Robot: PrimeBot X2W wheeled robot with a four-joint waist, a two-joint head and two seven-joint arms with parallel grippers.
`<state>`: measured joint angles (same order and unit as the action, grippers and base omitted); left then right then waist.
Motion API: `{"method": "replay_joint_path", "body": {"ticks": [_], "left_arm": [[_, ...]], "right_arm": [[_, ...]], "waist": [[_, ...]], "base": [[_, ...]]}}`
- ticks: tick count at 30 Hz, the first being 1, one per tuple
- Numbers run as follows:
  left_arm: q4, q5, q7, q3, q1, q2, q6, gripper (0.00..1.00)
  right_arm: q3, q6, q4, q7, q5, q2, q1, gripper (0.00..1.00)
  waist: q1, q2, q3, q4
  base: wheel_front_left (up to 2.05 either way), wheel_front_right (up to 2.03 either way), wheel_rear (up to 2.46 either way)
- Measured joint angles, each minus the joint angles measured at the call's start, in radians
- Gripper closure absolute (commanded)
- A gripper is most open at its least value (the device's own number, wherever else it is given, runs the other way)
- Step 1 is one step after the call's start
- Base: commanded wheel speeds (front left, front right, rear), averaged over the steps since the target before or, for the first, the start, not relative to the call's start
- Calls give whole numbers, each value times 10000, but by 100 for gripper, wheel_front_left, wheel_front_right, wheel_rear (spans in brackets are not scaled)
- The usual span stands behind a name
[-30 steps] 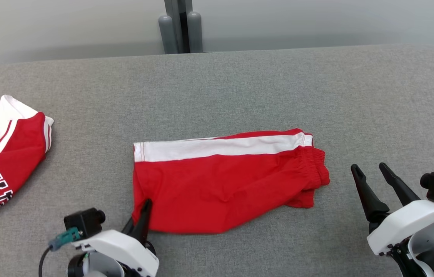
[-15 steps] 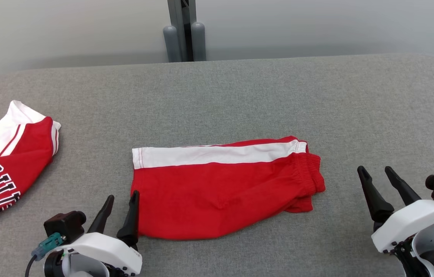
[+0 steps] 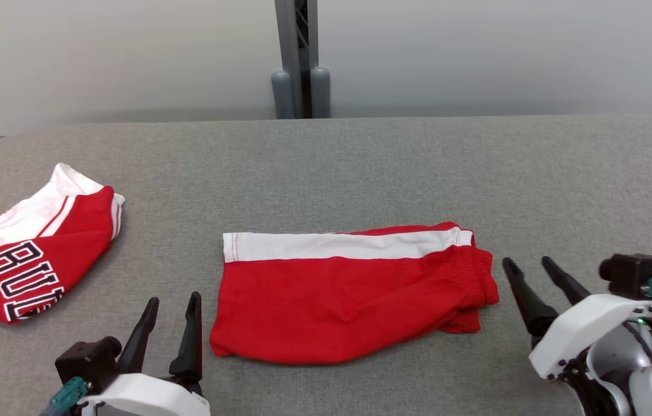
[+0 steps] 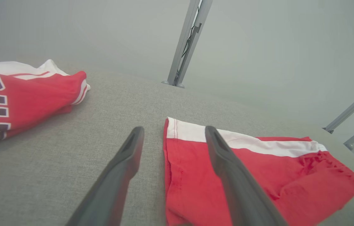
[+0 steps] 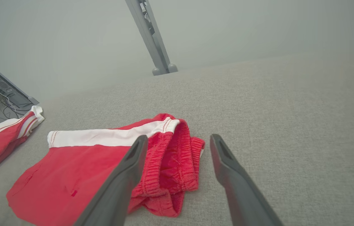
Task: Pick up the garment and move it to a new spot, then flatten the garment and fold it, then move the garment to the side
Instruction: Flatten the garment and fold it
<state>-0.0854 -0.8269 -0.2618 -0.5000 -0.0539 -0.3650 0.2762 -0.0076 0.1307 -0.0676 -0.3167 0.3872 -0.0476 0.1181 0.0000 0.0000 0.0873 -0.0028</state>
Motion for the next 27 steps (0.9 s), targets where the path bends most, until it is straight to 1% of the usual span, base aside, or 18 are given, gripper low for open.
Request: {"method": "replay_joint_path", "body": {"ticks": [1, 3, 7, 15, 23, 24, 27], "left_arm": [[151, 150, 0, 15, 140, 48, 38, 0], [303, 286, 0, 10, 292, 94, 67, 0], [516, 372, 2, 13, 523, 188, 155, 0], [713, 428, 2, 38, 729, 207, 240, 0], [719, 428, 4, -2, 741, 205, 240, 0], [719, 428, 4, -2, 741, 205, 240, 0], [706, 426, 6, -31, 746, 211, 240, 0]], "right_arm": [[247, 0, -274, -109, -10, 0, 151, 0], [410, 0, -593, -234, -194, 2, 288, 0], [474, 0, -1287, -393, -500, 0, 536, 0], [142, 0, -2892, -422, -1131, -54, 1104, 0], [-190, 0, -4491, -244, -1007, -35, 1624, 0], [-190, 0, -4491, -244, -1007, -35, 1624, 0], [-328, 0, -5060, -115, -959, -27, 1816, 0]], "waist": [[0, 0, -92, 101], [0, 0, -176, 220], [0, 0, -296, 482], [0, 0, -312, 880], [0, 0, -215, 1122], [0, 0, -215, 1122], [0, 0, -192, 1194]], "base": [[0, 0, 0], [0, 0, 0], [0, 0, 0], [0, 0, 0], [0, 0, 0], [0, 0, 0], [0, 0, 0]]}}
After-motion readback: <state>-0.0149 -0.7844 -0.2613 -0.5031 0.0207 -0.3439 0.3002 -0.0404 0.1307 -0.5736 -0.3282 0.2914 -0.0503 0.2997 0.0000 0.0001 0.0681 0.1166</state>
